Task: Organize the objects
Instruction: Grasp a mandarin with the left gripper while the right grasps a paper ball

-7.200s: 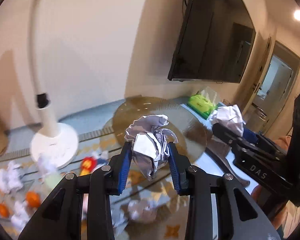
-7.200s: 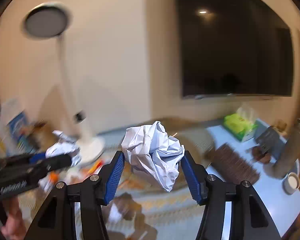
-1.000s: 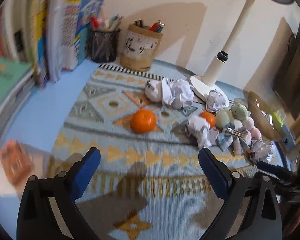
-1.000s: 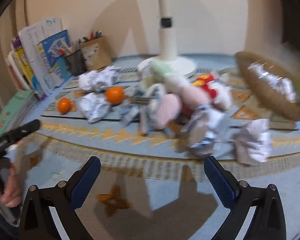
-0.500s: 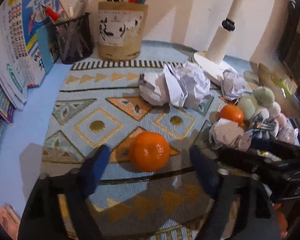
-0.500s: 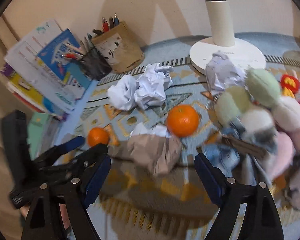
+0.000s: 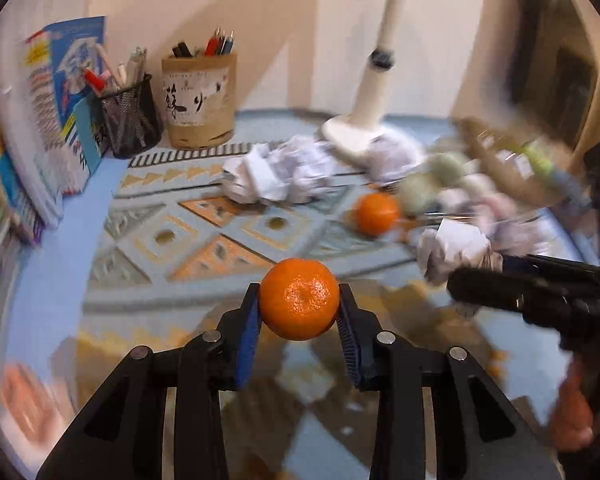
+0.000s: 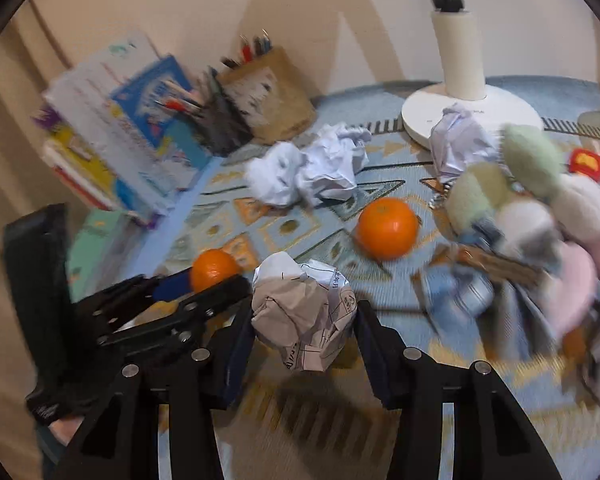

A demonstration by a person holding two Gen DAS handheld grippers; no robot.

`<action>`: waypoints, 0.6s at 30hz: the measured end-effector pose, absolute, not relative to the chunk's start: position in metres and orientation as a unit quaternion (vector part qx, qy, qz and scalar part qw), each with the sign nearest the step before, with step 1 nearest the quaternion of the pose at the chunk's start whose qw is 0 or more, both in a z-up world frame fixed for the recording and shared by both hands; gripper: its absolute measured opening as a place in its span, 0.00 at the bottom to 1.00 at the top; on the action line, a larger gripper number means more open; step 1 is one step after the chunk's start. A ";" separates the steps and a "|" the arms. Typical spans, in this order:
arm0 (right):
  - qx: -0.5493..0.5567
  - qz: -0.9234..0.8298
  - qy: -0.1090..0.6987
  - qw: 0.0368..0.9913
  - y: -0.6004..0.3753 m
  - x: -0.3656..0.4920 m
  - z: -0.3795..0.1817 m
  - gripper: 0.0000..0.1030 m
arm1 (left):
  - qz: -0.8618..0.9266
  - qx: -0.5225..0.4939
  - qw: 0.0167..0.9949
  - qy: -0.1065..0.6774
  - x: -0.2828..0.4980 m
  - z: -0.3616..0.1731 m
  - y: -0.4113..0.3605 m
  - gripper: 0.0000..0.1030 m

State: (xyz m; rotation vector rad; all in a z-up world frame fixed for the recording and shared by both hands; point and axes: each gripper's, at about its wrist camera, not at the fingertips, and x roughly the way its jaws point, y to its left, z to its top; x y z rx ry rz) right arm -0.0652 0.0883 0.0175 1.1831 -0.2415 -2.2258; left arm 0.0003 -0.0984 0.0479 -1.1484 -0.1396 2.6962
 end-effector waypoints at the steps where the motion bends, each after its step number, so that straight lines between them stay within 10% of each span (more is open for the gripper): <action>1: 0.438 -0.841 -0.093 0.303 0.094 -0.058 0.023 0.47 | 0.913 -0.388 0.109 -0.063 0.011 0.047 -0.095 0.32; 14: 0.415 -0.874 0.039 0.249 0.184 0.033 0.007 0.50 | 0.928 -0.357 0.104 -0.035 0.037 0.035 -0.035 0.32; 18: 0.431 -0.871 0.023 0.234 0.194 0.025 0.001 0.81 | 0.923 -0.364 0.105 -0.065 0.034 0.032 -0.044 0.32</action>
